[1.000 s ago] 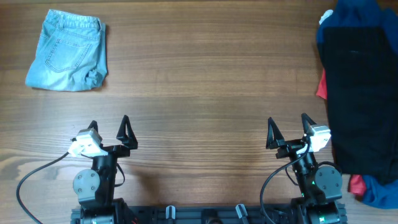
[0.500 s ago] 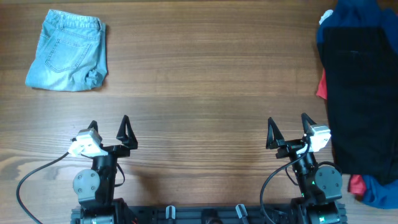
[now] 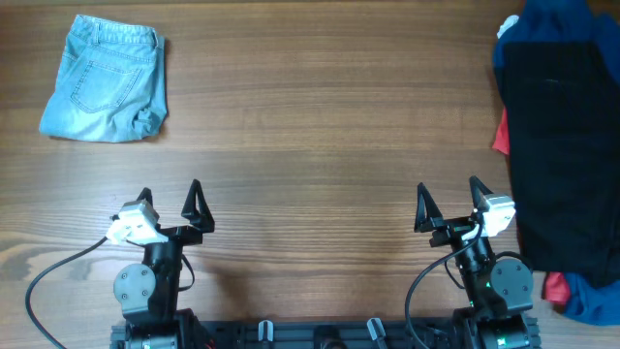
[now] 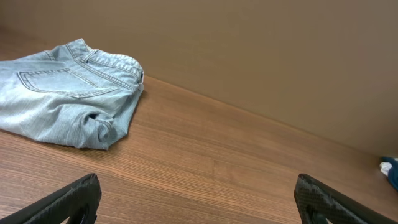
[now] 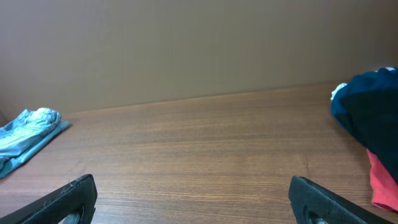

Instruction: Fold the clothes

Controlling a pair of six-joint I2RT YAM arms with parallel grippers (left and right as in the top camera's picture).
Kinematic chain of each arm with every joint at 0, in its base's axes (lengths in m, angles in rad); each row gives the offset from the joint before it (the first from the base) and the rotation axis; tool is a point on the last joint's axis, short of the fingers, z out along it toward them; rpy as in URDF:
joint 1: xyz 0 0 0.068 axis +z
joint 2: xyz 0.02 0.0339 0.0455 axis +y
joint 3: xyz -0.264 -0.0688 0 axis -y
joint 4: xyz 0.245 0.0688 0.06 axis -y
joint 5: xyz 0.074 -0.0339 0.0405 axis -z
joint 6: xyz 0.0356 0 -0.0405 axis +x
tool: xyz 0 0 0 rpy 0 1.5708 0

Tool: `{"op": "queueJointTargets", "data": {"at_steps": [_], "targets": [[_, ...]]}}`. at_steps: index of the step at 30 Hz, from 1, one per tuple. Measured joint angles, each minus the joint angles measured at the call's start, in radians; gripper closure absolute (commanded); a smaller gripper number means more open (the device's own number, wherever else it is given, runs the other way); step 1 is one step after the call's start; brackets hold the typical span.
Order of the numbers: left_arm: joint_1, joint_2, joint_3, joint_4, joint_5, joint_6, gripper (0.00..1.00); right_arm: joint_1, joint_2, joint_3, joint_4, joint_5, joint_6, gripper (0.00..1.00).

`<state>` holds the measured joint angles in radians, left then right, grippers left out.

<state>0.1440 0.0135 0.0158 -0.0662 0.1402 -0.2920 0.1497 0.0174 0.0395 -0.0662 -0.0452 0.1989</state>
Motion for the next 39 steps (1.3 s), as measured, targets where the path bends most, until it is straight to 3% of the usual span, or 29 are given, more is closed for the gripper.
{"op": "queueJointTargets", "data": {"at_steps": [19, 30, 39], "targets": [[0.0, 0.0, 0.0, 0.0, 0.0, 0.0, 0.0, 0.0, 0.0, 0.0, 0.004, 0.0, 0.013, 0.01], [0.0, 0.0, 0.005, 0.017, 0.056, -0.002, 0.0, 0.0, 0.0, 0.0, 0.128, -0.023, 0.026, 0.0], [0.0, 0.018, 0.223, -0.118, 0.103, -0.002, 0.0, 0.0, 0.06, 0.133, 0.15, -0.034, -0.052, 0.0]]}}
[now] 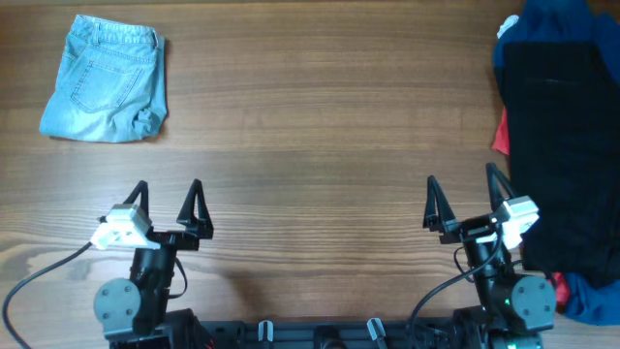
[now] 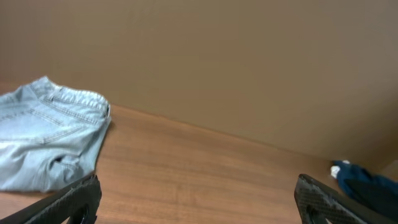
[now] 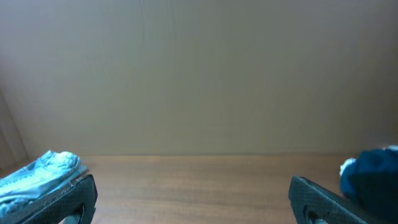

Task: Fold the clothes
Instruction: 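Reach the right gripper to the clothes pile and grasp the black shorts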

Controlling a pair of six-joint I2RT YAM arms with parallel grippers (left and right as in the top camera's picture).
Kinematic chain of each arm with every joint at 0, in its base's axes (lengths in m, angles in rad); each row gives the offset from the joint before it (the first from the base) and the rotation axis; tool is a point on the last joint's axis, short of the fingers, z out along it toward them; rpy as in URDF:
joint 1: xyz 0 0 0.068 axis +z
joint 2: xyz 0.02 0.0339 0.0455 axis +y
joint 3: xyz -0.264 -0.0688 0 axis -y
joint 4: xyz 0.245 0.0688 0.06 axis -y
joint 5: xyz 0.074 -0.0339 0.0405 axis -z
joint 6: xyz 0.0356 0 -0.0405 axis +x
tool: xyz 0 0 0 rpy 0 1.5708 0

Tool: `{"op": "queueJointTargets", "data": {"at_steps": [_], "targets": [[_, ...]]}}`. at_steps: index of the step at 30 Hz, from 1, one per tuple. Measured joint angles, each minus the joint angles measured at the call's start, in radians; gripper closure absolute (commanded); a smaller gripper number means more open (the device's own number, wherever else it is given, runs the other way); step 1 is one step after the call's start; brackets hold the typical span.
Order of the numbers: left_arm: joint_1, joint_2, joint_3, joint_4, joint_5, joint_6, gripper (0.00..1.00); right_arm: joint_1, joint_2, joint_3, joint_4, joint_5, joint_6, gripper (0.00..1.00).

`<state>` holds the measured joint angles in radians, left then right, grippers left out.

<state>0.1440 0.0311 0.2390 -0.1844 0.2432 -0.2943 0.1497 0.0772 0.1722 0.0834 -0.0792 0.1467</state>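
Note:
Folded light-blue jeans (image 1: 105, 79) lie at the far left of the wooden table (image 1: 320, 126); they also show in the left wrist view as the jeans (image 2: 43, 140). A heap of clothes (image 1: 562, 145), black on top with blue and red beneath, covers the right edge. My left gripper (image 1: 167, 202) is open near the front left, nothing between its fingers (image 2: 68, 205). My right gripper (image 1: 462, 199) is open near the front right, just left of the heap, also empty.
A tan wall (image 2: 217, 62) rises behind the table's far edge. Arm bases and cables (image 1: 58, 276) sit at the front edge. A blue garment's edge (image 3: 373, 171) peeks in at the right of the right wrist view.
Both arms have shifted: the left gripper sits slightly further left, the right gripper slightly further right and nearer the heap. Both wrist cameras now look higher, showing more wall. Clothes unmoved.

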Motion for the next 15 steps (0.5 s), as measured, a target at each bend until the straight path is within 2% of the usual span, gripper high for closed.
{"op": "queueJointTargets", "data": {"at_steps": [5, 9, 12, 15], "targets": [[0.0, 0.103, 0.103, -0.055, 0.016, 0.0, 0.0, 0.0, 0.155, 0.149, -0.002, -0.011, -0.095, 0.0], [0.0, 0.288, 0.238, -0.135, 0.031, 0.0, 0.0, 0.0, 0.383, 0.349, 0.0, -0.022, -0.127, 0.0], [0.0, 0.457, 0.363, -0.198, 0.055, 0.023, 0.0, 0.0, 0.562, 0.502, -0.073, -0.029, -0.132, 0.0], [0.0, 0.649, 0.518, -0.275, 0.07, 0.069, 0.0, 0.0, 0.793, 0.719, -0.239, -0.033, -0.134, 0.0]]}}
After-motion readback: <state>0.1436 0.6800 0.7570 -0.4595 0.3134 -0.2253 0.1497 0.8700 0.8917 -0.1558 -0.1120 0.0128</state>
